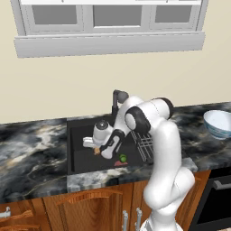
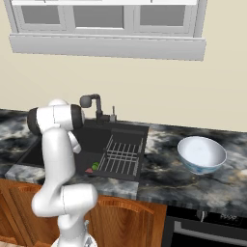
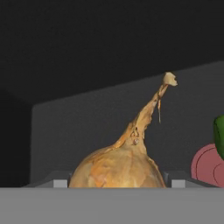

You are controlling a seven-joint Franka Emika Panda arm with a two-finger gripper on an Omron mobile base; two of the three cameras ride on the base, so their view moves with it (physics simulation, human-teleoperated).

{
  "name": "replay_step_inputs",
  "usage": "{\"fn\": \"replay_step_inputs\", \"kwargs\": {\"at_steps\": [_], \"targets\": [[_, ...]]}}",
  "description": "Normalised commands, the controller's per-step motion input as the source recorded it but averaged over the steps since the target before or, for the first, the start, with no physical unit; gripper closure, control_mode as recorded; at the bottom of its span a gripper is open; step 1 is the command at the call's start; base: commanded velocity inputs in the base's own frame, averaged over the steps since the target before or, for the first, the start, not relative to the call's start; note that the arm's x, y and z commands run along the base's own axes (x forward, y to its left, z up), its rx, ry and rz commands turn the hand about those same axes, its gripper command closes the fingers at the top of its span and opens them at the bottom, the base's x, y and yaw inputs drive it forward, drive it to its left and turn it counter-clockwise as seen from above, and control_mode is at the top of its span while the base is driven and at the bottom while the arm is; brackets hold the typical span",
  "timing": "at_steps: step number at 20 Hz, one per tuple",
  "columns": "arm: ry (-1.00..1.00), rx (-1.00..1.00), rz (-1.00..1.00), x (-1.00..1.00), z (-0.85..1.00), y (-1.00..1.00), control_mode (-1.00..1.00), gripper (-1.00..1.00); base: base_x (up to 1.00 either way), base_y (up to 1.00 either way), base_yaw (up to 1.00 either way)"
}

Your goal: Remove the onion and avocado from the sink. Then move the bowl and cup from the counter to the sink for washing.

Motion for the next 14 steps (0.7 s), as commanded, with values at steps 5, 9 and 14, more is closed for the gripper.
{"fn": "replay_step_inputs", "kwargs": {"at_steps": [5,9,14], "targets": [[0.0,-0.04,0.0,-0.14,0.27,0.0,-1.0,1.0,0.0,0.0,0.0],[0.0,-0.06,0.0,-0.14,0.28,0.0,-1.0,1.0,0.0,0.0,0.0],[0.0,-0.05,-0.01,-0.11,0.28,0.0,-1.0,1.0,0.0,0.0,0.0]]}}
